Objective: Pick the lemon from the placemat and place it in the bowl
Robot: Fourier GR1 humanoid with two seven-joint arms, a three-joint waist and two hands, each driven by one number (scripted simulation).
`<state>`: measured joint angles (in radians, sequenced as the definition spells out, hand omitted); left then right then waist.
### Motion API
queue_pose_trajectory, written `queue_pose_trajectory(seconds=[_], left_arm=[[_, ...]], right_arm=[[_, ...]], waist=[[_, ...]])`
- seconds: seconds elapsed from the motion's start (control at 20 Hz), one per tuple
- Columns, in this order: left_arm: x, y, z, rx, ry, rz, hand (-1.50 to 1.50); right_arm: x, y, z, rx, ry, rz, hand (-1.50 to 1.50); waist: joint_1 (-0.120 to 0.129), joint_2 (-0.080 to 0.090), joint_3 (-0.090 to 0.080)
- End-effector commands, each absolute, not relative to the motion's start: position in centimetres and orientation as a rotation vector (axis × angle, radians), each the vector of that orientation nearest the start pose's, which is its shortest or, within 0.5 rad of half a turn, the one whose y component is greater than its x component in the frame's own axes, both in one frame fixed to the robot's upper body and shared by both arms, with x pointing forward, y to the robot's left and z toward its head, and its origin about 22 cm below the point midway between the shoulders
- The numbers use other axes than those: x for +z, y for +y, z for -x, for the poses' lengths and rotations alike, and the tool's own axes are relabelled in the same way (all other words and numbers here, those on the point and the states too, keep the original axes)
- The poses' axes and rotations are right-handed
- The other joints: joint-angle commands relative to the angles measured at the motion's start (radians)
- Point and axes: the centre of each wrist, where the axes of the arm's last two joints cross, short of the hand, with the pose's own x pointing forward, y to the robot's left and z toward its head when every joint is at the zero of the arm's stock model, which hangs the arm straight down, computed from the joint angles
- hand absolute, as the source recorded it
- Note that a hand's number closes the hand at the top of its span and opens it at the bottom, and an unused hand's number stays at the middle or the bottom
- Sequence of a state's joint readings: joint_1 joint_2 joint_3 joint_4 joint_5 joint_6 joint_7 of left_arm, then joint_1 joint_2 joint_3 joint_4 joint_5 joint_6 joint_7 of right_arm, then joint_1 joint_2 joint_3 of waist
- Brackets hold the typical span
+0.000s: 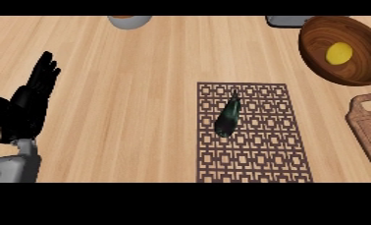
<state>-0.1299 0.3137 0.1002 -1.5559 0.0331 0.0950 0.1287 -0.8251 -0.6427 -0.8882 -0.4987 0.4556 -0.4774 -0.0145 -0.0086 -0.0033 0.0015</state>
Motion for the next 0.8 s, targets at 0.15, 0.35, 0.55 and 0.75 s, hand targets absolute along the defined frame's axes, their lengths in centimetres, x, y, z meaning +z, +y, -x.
queue_pose_trajectory(seconds=[0.15,0.35,0.55,0.75], left_arm=[[4.7,31.2,-25.0,-0.043,-1.557,-0.35,0.0],[5.3,30.9,-26.0,-0.048,-1.54,-0.35,0.0],[5.9,31.7,-27.2,-0.039,-1.543,-0.354,0.0],[5.4,31.2,-26.3,-0.051,-1.559,-0.362,0.0]], right_arm=[[8.4,-52.5,-28.4,-0.69,-1.33,1.017,-1.5],[7.6,-53.0,-24.6,-0.716,-1.399,0.954,-1.5],[8.5,-54.0,-19.8,-0.675,-1.492,0.91,-1.5],[9.8,-52.7,-16.9,-0.711,-1.546,0.903,-1.5]], waist=[[-0.024,-0.012,-0.003],[-0.025,-0.008,-0.003],[-0.025,-0.005,-0.003],[-0.008,-0.001,-0.003]])
